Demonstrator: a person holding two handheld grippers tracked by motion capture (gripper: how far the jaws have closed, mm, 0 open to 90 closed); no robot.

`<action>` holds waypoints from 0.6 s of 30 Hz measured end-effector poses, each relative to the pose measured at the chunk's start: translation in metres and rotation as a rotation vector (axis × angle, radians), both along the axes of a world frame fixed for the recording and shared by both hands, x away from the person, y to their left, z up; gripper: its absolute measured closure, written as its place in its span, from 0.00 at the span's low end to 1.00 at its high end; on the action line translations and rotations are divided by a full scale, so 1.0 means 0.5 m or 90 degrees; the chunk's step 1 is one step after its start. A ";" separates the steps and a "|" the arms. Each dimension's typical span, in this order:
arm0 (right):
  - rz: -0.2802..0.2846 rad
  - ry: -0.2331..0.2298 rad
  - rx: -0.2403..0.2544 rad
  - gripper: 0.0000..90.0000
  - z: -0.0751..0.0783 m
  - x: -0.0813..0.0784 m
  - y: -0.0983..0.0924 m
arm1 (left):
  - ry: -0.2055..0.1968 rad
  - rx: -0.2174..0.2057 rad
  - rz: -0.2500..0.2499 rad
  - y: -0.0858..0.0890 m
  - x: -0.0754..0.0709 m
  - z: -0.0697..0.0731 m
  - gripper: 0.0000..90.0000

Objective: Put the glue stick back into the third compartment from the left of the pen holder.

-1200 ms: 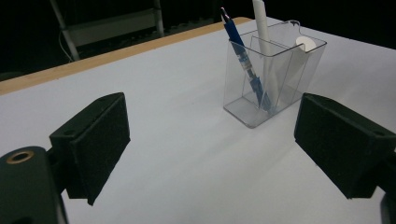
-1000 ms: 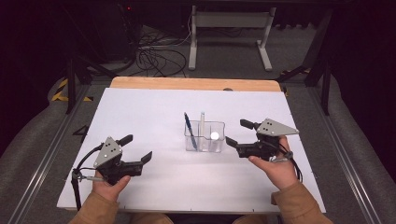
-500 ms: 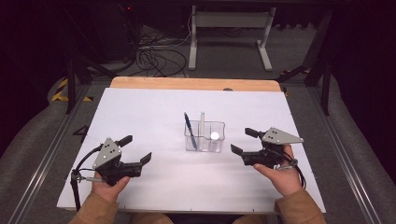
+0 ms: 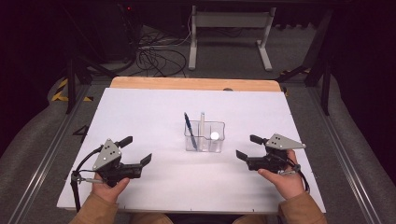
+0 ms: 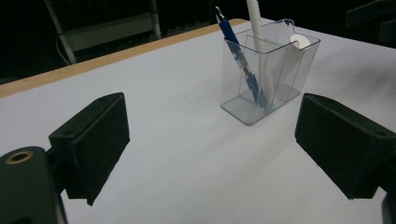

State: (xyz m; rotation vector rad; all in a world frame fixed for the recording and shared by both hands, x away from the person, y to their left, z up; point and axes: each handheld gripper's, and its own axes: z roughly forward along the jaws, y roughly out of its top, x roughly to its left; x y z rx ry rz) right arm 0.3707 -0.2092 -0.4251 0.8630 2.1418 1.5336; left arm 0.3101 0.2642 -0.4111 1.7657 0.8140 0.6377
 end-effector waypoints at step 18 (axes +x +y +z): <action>0.000 0.002 -0.010 0.18 -0.008 0.001 -0.002 | -0.006 0.010 -0.002 -0.002 -0.002 -0.004 0.12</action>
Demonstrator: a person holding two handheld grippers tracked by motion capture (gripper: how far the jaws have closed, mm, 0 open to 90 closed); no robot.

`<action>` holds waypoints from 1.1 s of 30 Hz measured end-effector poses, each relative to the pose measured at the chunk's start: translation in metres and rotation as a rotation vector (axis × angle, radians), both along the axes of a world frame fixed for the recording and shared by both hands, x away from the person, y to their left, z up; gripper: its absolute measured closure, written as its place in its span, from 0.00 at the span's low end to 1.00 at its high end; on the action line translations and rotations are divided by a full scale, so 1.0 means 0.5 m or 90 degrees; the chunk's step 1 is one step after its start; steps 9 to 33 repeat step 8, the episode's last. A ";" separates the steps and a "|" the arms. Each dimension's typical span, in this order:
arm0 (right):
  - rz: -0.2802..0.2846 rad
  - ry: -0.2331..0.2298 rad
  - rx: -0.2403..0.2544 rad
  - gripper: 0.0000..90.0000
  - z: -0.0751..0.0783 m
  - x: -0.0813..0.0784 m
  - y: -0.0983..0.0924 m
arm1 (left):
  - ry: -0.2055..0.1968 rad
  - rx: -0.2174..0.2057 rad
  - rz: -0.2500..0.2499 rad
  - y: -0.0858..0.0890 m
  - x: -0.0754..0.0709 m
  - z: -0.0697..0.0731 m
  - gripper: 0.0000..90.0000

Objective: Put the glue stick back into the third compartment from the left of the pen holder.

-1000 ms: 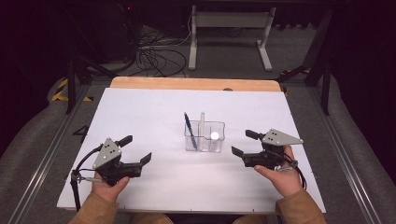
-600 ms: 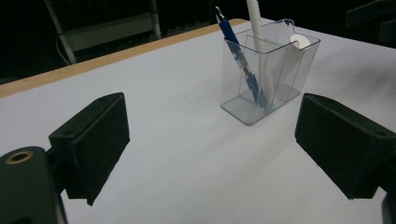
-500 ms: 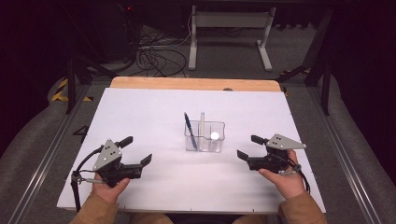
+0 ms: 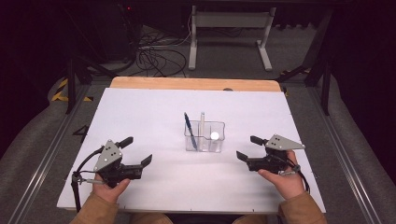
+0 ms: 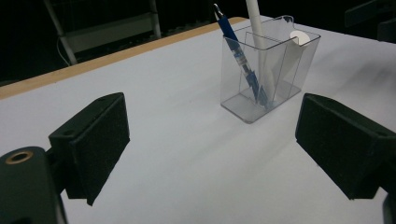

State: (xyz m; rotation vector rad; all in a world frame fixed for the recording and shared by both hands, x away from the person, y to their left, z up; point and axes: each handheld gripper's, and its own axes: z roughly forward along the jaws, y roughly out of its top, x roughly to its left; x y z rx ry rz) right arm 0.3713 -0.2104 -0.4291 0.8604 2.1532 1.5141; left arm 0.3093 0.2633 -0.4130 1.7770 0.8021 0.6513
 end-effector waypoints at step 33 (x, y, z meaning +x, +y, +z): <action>0.001 -0.004 0.001 0.18 0.001 -0.001 0.000 | -0.003 -0.001 -0.001 0.001 0.001 -0.002 0.11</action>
